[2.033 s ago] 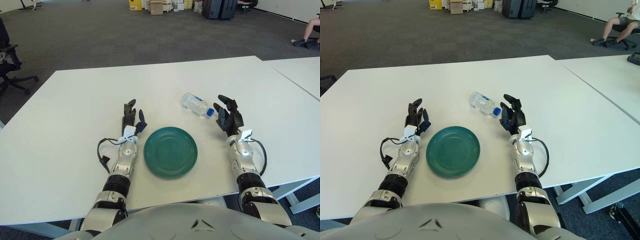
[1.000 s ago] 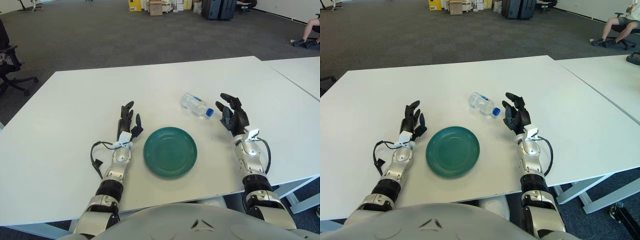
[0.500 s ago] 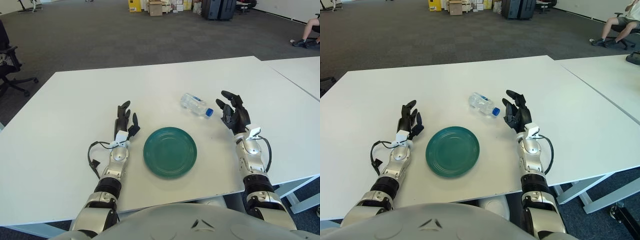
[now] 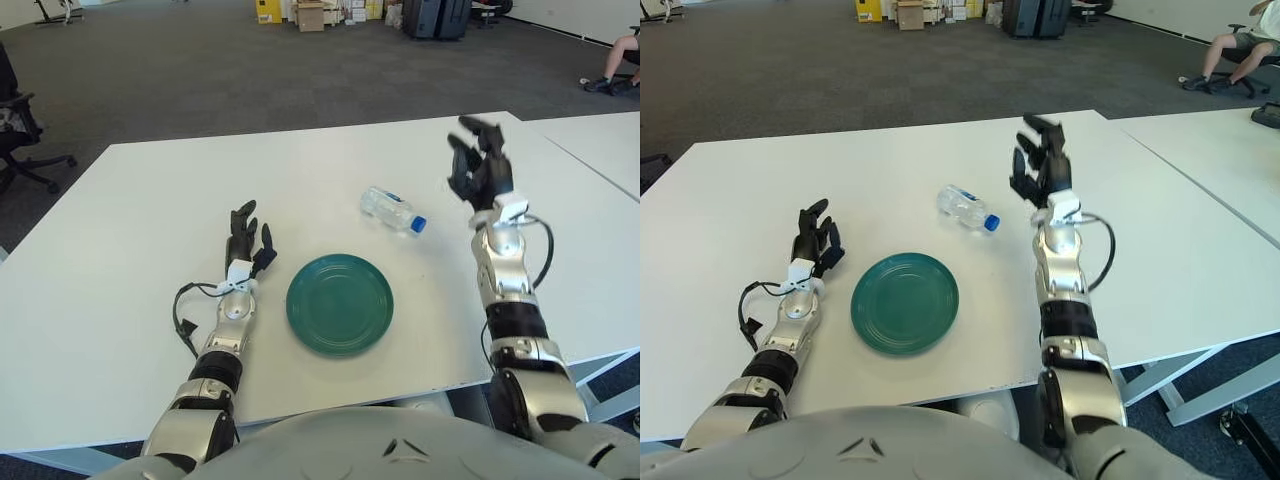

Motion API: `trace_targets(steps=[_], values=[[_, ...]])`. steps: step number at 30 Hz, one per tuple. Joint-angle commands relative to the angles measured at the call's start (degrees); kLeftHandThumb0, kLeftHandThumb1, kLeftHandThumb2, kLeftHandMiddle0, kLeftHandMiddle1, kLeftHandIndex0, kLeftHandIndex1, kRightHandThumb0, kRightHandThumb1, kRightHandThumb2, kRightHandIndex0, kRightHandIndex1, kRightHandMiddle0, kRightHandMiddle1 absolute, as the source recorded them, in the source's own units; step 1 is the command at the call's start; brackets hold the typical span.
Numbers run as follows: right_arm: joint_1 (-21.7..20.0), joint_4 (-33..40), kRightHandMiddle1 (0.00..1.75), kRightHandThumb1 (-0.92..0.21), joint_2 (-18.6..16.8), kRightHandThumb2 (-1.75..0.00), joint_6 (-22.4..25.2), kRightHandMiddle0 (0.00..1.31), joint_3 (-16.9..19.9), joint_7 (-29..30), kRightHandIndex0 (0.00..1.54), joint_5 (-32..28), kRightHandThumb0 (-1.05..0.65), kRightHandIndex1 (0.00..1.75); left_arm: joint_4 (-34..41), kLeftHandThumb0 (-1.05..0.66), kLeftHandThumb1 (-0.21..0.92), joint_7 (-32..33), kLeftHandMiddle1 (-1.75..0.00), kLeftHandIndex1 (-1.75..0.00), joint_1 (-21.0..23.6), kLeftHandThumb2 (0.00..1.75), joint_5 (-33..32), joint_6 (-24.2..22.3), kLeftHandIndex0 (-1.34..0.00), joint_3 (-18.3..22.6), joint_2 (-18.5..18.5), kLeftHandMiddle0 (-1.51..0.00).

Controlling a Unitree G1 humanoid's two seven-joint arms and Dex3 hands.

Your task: Put the bottle into the plate.

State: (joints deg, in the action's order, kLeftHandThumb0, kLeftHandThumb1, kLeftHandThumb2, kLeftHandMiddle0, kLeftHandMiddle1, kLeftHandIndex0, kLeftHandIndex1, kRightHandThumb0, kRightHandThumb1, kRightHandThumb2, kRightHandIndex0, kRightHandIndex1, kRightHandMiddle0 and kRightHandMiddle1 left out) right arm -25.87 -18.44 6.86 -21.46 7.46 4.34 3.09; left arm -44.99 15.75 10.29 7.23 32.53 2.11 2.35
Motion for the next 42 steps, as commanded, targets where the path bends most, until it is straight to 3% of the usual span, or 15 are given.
trace_targets(steps=[1, 12, 16, 22, 30, 35, 38, 42], values=[[-5.2, 1.8, 0.74, -0.92, -2.3, -0.59, 2.5, 0.0, -3.3, 1.2, 0.38, 2.5, -0.52, 0.17, -2.5, -0.76, 0.92, 0.0, 0.0, -0.83, -0.8, 0.82, 0.3, 1.0, 0.0, 0.0, 0.1, -0.39], [-13.2, -0.4, 0.67, -0.92, 0.6, -0.47, 5.8, 0.0, -9.9, 3.4, 0.29, 14.4, -0.61, 0.09, -3.9, -0.75, 0.92, 0.3, -0.01, -0.83, -0.2, 0.83, 0.7, 1.7, 0.0, -0.3, 0.3, -0.41], [-17.6, -0.5, 0.65, -0.92, 0.8, -0.45, 10.1, 0.0, -11.9, 1.3, 0.28, 16.6, -0.63, 0.08, -3.3, -0.75, 0.92, 0.5, -0.01, -0.83, -0.4, 0.83, 0.9, 2.0, 0.0, -0.5, 0.1, -0.41], [-20.1, 0.1, 0.64, -0.92, 2.1, -0.45, 14.7, 0.0, -14.8, -2.2, 0.27, 19.2, -0.71, 0.06, -2.9, -0.75, 0.92, 1.4, -0.01, -0.83, -0.8, 0.83, 1.3, 2.4, 0.0, -0.7, -0.2, -0.42], [-22.8, -3.2, 0.63, -0.92, 3.2, -0.49, 17.1, 0.0, -19.9, -4.5, 0.24, 23.9, -0.79, 0.04, -2.6, -0.76, 0.92, 2.3, -0.01, -0.83, -1.2, 0.82, 1.9, 3.0, 0.0, -0.9, -0.6, -0.42], [-24.5, -9.1, 0.57, -0.92, 3.2, -0.52, 16.4, 0.0, -23.3, -5.6, 0.2, 26.0, -0.82, 0.02, -2.0, -0.76, 0.92, 3.1, -0.01, -0.82, -1.7, 0.82, 2.7, 3.3, 0.0, -1.4, -0.9, -0.42], [-29.1, -28.8, 0.55, -0.92, 2.0, -0.52, 11.3, 0.0, -26.0, 1.2, 0.2, 28.6, -0.83, 0.02, -1.6, -0.76, 0.92, 3.3, -0.01, -0.82, -2.0, 0.81, 2.9, 3.1, 0.0, -1.5, -1.2, -0.42], [-30.3, -35.8, 0.54, -0.92, 1.4, -0.49, 9.3, 0.0, -28.5, 5.9, 0.24, 30.8, -0.84, 0.03, -1.1, -0.76, 0.92, 3.4, -0.01, -0.82, -2.3, 0.82, 2.9, 2.7, 0.0, -1.5, -1.3, -0.41]])
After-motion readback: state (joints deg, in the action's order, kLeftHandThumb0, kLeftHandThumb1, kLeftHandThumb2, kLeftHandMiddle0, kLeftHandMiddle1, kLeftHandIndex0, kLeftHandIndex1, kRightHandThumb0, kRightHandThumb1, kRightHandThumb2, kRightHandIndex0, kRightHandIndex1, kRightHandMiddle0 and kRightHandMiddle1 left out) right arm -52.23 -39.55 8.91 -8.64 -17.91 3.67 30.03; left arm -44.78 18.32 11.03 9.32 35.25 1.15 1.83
